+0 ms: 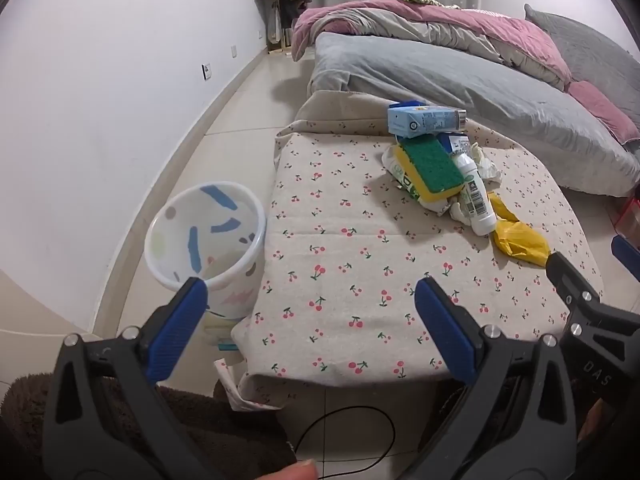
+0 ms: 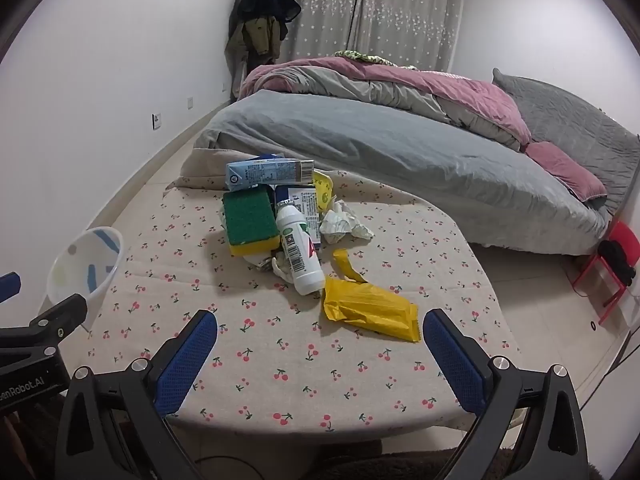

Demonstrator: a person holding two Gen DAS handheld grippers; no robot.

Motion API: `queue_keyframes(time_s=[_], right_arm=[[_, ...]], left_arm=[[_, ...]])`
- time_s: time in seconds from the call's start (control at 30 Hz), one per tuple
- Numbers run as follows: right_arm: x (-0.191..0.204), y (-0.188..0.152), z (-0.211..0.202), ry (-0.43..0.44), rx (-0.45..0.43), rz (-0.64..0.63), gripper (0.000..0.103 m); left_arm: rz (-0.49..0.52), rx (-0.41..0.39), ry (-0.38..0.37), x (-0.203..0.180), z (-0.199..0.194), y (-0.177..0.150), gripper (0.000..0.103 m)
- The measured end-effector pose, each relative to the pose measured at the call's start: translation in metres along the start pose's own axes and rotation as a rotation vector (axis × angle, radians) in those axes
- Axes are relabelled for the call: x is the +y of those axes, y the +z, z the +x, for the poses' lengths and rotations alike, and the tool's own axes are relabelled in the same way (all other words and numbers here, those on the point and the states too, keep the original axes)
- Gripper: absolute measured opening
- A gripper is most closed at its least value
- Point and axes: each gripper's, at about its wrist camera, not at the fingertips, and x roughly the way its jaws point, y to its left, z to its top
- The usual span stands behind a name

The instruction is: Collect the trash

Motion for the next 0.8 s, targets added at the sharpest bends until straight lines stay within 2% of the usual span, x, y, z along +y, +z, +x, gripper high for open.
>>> queue_keyframes(time_s=[0.8], right_arm=[[-0.0011,-0.0011,-0.0006,-0.003,-0.018,0.000,0.103]], left_arm=[[-0.005,-0.054,-0.006,-0.0006,-0.0088,0.0002,0.103]])
